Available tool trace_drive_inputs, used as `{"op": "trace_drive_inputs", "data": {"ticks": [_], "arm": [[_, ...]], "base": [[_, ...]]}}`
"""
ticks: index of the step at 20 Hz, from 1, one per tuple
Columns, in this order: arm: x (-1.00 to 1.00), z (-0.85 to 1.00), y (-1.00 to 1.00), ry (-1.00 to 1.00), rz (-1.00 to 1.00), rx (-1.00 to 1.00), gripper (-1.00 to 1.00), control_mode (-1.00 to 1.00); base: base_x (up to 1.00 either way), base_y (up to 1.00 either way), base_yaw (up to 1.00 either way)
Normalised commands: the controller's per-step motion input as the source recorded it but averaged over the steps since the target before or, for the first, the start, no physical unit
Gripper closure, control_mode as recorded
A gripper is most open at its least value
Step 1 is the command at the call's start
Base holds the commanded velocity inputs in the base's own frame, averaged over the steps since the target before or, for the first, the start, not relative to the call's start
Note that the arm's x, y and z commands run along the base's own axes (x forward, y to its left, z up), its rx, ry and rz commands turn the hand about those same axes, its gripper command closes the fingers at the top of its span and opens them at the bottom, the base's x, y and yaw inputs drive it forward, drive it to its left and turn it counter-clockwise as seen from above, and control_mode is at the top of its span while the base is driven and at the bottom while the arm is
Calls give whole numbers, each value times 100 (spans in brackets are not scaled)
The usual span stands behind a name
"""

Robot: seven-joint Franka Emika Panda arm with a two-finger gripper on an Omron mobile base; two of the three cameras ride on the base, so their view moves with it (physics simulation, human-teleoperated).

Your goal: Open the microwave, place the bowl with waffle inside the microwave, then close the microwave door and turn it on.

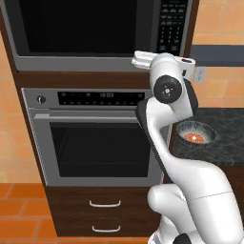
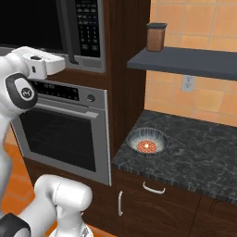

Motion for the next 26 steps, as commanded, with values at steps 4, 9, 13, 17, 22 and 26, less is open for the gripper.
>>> {"op": "trace_drive_inputs", "data": {"ticks": [4, 9, 13, 17, 22, 26], "arm": [[41, -13, -1, 0, 0, -5, -100, -100], [39, 0, -4, 0, 0, 0, -100, -100], [43, -1, -12, 6, 0, -1, -100, -100], [47, -2, 0, 2, 0, -6, -100, -100], [46, -3, 0, 0, 0, -6, -100, -100], [48, -9, 0, 0, 0, -5, -100, -100]], "base": [[0, 0, 0], [0, 0, 0], [0, 0, 0], [0, 0, 0], [0, 0, 0], [0, 0, 0]]}}
